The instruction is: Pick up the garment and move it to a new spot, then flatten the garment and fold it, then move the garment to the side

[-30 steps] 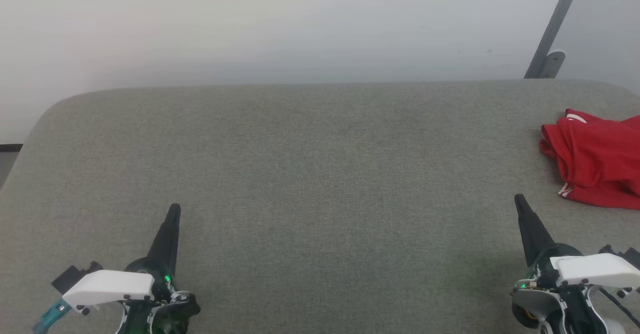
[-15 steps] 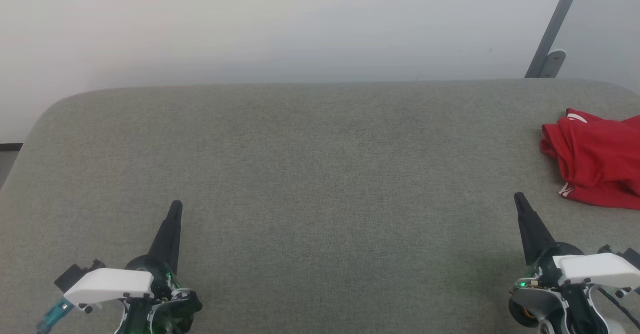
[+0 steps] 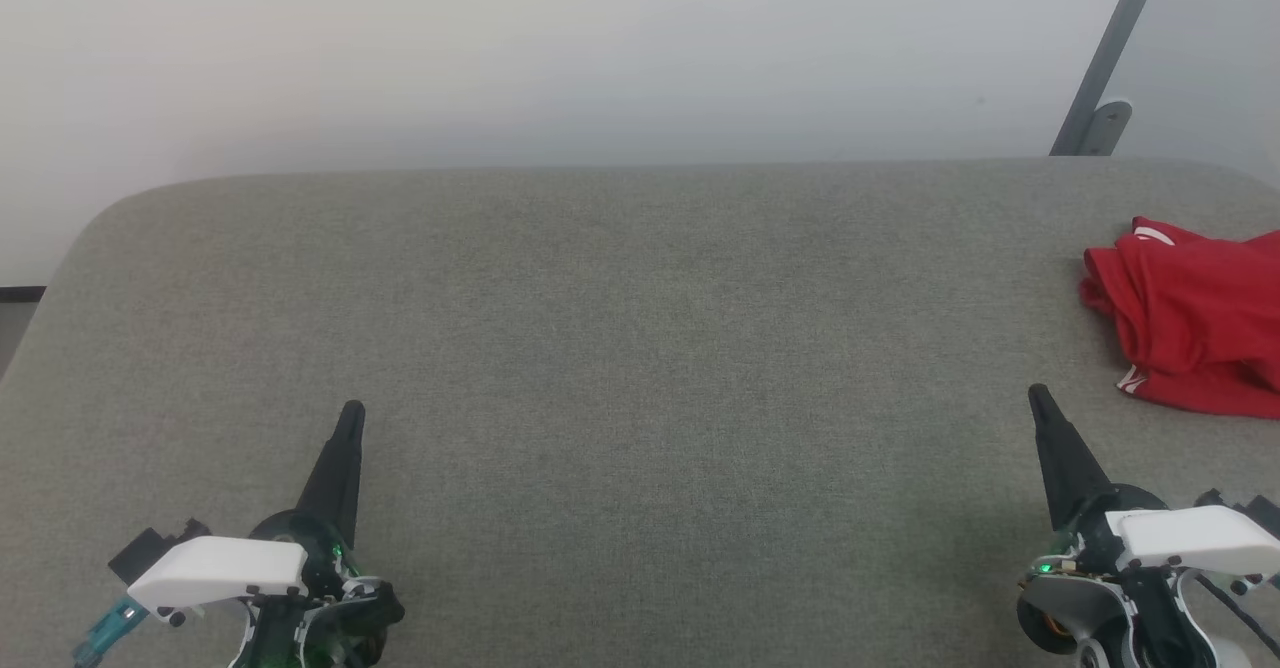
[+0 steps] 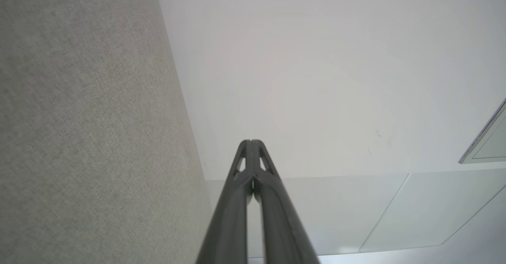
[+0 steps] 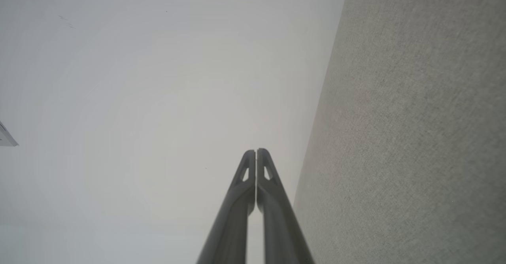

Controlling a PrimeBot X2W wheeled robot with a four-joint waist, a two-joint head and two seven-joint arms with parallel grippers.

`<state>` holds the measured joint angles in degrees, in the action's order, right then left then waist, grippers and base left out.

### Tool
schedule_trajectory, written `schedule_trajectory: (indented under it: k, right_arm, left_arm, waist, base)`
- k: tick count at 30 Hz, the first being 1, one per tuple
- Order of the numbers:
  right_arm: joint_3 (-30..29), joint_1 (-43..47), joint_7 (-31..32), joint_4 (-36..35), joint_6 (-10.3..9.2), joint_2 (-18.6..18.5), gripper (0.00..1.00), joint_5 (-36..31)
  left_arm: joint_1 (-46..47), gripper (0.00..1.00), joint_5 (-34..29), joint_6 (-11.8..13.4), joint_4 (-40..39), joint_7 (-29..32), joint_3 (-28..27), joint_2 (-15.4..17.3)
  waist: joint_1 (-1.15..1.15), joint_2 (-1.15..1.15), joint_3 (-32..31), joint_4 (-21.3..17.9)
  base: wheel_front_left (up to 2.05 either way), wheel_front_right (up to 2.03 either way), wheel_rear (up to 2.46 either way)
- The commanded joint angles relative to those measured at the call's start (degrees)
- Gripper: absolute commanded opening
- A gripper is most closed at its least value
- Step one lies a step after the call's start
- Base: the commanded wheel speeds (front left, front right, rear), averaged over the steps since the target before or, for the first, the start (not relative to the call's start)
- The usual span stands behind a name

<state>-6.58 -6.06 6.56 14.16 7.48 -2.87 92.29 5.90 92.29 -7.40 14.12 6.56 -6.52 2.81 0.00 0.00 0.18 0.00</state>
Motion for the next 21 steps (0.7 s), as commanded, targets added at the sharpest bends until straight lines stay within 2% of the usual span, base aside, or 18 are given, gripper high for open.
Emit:
schedule_trajectory:
  k: [1, 21]
  right_arm:
    - [0.1, -0.3, 0.1, -0.3, 0.02, 0.0, 0.0, 0.2]
    - [0.1, -0.3, 0.1, -0.3, 0.02, 0.0, 0.0, 0.2]
  left_arm:
    - [0.7, 0.0, 0.2, -0.2, -0.1, 0.2, -0.2, -0.1]
    - [0.7, 0.0, 0.2, -0.2, -0.2, 0.2, -0.1, -0.1]
  waist:
    - [0.0, 0.0, 0.0, 0.0]
    - [0.0, 0.0, 0.0, 0.0]
  base:
    - [0.0, 0.0, 0.0]
    - [0.0, 0.0, 0.0]
